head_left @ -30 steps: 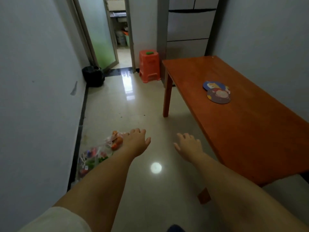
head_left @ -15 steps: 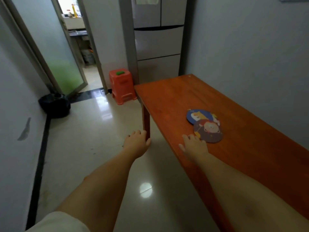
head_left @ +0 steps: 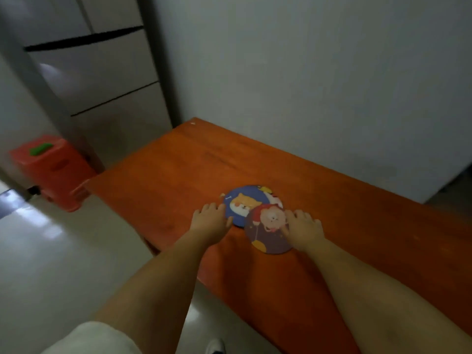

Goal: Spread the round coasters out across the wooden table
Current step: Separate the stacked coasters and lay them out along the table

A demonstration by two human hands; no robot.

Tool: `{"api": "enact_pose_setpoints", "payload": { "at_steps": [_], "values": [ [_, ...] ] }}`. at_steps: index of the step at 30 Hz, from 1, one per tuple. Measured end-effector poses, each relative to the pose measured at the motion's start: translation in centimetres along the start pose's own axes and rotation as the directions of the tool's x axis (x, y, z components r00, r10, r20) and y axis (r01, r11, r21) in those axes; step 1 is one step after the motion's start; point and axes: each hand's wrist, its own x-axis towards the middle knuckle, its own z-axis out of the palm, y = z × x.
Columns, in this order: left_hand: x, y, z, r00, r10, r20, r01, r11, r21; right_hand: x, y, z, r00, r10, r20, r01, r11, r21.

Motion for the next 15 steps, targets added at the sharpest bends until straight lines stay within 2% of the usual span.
{"api": "enact_pose_setpoints", "payload": {
  "at_steps": [3,6,10,15],
  "values": [
    [4.3,0.9,0.2,0.990,0.113,0.084,-0.114,0.993,0.006,1.4,0.8,0.2,0.990,0.140,0.018,-0.141,0.988,0.066],
    [6.6,1.6,1.2,0.977,0.149,0.151,-0.151,0.988,0.004,2.0,1.2,0.7,0.974,0.214,0.074,-0.220,0.971,0.096],
    [8.4,2.9,3.3,0.959,0.161,0.233,-0.153,0.987,-0.050,3.8,1.5,2.0,0.947,0.276,0.162,-0.304,0.934,0.188],
    [9.4,4.5,5.3,0.959,0.102,0.263,-0.081,0.993,-0.090,6.1,1.6,3.1,0.939,0.308,0.156,-0.339,0.906,0.254]
  ]
}}
